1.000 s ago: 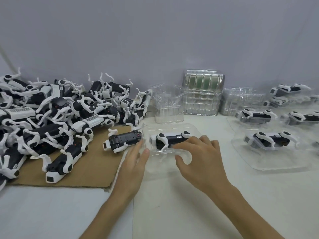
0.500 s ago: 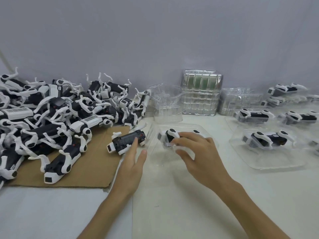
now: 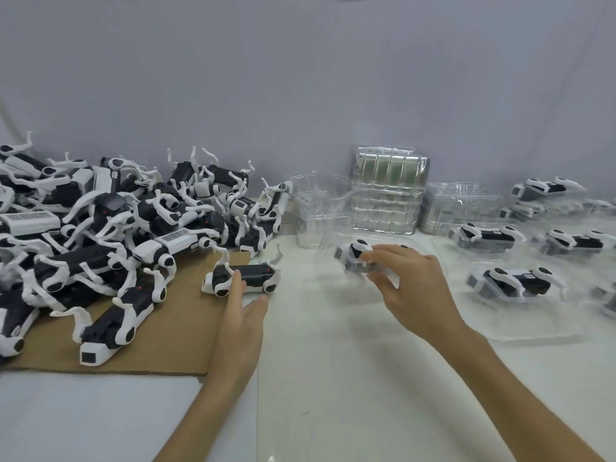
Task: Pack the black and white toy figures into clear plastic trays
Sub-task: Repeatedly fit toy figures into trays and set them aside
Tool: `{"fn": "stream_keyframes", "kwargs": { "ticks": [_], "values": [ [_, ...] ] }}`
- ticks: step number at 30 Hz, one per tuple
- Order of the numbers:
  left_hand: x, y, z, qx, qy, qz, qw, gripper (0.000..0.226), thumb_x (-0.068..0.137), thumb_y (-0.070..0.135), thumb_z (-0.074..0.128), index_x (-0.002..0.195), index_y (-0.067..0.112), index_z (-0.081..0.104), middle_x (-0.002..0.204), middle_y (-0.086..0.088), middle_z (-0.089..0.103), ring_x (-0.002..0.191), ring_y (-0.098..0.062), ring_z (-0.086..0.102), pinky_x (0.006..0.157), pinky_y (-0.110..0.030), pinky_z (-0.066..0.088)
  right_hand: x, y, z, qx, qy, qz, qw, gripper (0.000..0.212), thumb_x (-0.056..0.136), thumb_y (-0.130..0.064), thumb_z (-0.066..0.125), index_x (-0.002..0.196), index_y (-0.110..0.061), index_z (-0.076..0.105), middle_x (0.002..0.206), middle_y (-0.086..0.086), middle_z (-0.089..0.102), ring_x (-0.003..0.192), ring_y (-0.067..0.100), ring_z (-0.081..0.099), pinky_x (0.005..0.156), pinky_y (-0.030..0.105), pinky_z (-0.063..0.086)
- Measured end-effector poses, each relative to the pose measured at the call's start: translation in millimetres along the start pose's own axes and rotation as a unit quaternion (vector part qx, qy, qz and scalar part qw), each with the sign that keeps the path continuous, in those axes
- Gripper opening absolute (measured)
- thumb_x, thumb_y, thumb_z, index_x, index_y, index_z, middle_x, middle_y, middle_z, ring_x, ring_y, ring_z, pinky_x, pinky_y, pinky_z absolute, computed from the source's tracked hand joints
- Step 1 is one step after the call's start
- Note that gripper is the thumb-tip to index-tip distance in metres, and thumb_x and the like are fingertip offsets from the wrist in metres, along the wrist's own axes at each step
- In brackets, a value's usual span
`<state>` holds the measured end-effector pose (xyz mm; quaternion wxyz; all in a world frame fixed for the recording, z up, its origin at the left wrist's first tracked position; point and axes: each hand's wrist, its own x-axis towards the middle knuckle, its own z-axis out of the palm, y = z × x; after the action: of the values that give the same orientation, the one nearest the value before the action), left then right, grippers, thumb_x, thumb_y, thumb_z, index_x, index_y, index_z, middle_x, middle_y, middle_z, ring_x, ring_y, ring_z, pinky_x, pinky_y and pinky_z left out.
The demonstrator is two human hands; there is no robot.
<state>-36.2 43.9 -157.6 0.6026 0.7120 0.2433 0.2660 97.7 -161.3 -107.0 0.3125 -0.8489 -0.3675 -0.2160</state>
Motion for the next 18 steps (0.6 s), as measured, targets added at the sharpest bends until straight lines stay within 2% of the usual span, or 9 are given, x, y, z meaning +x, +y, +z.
{"fn": "stream_keyframes", "kwargs": {
  "ticks": [2, 4, 5, 7, 11, 15, 16, 18],
  "values": [
    [-3, 0, 2, 0.002, -0.002, 0.0, 1.0, 0.066, 0.1, 0.028, 0.051, 0.155, 0.04, 0.016, 0.145, 0.027, 0.038, 0.107, 0.019, 0.049, 0.101, -0.029, 0.036, 11, 9, 6, -0.06, -0.05, 0.021, 0.997, 0.029, 0.09, -0.011, 0.068, 0.109, -0.032, 0.072, 0.113, -0.016, 0.068, 0.104, 0.015, 0.062, 0.08, 0.028, 0.019],
    [-5, -2, 3, 0.002, -0.003, -0.001, 1.0, 0.065, 0.101, 0.026, 0.049, 0.155, 0.041, 0.015, 0.144, 0.027, 0.035, 0.09, 0.038, 0.041, 0.093, -0.025, 0.031, 21, 21, 13, -0.109, -0.091, 0.037, 0.989, 0.028, 0.092, -0.012, 0.064, 0.111, -0.031, 0.072, 0.115, -0.014, 0.068, 0.106, 0.015, 0.061, 0.079, 0.025, 0.015],
    [-5, -3, 4, 0.003, -0.001, -0.002, 1.0, 0.065, 0.101, 0.026, 0.049, 0.155, 0.042, 0.015, 0.143, 0.027, 0.034, 0.086, 0.04, 0.04, 0.091, -0.024, 0.03, 26, 28, 17, -0.12, -0.1, 0.043, 0.987, 0.028, 0.093, -0.012, 0.062, 0.112, -0.03, 0.072, 0.117, -0.013, 0.068, 0.107, 0.015, 0.06, 0.08, 0.023, 0.015],
    [-5, -4, 5, 0.007, 0.002, -0.001, 1.0, 0.067, 0.101, 0.025, 0.05, 0.155, 0.042, 0.015, 0.142, 0.027, 0.035, 0.088, 0.035, 0.042, 0.084, -0.02, 0.033, 35, 40, 22, -0.126, -0.106, 0.055, 0.985, 0.028, 0.096, -0.013, 0.058, 0.115, -0.028, 0.071, 0.12, -0.01, 0.067, 0.112, 0.014, 0.058, 0.086, 0.022, 0.016],
    [-4, -7, 6, 0.021, 0.011, -0.003, 1.0, 0.067, 0.101, 0.024, 0.051, 0.155, 0.041, 0.015, 0.14, 0.025, 0.037, 0.098, 0.023, 0.045, 0.076, -0.008, 0.034, 57, 57, 29, -0.159, -0.121, 0.082, 0.976, 0.032, 0.097, -0.012, 0.054, 0.121, -0.028, 0.067, 0.12, -0.006, 0.068, 0.12, 0.017, 0.055, 0.107, 0.033, 0.022],
    [-3, -7, 5, 0.033, 0.007, -0.007, 0.999, 0.067, 0.101, 0.024, 0.05, 0.155, 0.041, 0.014, 0.144, 0.022, 0.038, 0.1, 0.021, 0.047, 0.074, -0.006, 0.034, 66, 63, 27, -0.238, -0.123, 0.162, 0.95, 0.049, 0.087, -0.005, 0.054, 0.129, -0.029, 0.063, 0.12, 0.0, 0.065, 0.123, 0.025, 0.05, 0.102, 0.039, 0.03],
    [-3, -8, 6, 0.038, 0.006, -0.006, 0.999, 0.067, 0.101, 0.024, 0.05, 0.155, 0.041, 0.014, 0.147, 0.017, 0.041, 0.104, 0.013, 0.052, 0.075, -0.007, 0.035, 66, 62, 28, -0.261, -0.123, 0.178, 0.941, 0.051, 0.085, -0.006, 0.053, 0.13, -0.028, 0.062, 0.12, 0.002, 0.064, 0.121, 0.026, 0.05, 0.102, 0.039, 0.03],
    [-3, -9, 7, 0.046, 0.009, -0.003, 0.999, 0.066, 0.101, 0.024, 0.049, 0.155, 0.04, 0.015, 0.148, -0.002, 0.047, 0.115, -0.016, 0.057, 0.079, -0.012, 0.039, 64, 58, 32, -0.302, -0.117, 0.187, 0.927, 0.05, 0.084, -0.008, 0.053, 0.132, -0.023, 0.058, 0.125, 0.006, 0.059, 0.121, 0.028, 0.05, 0.104, 0.041, 0.029]
  ]
}}
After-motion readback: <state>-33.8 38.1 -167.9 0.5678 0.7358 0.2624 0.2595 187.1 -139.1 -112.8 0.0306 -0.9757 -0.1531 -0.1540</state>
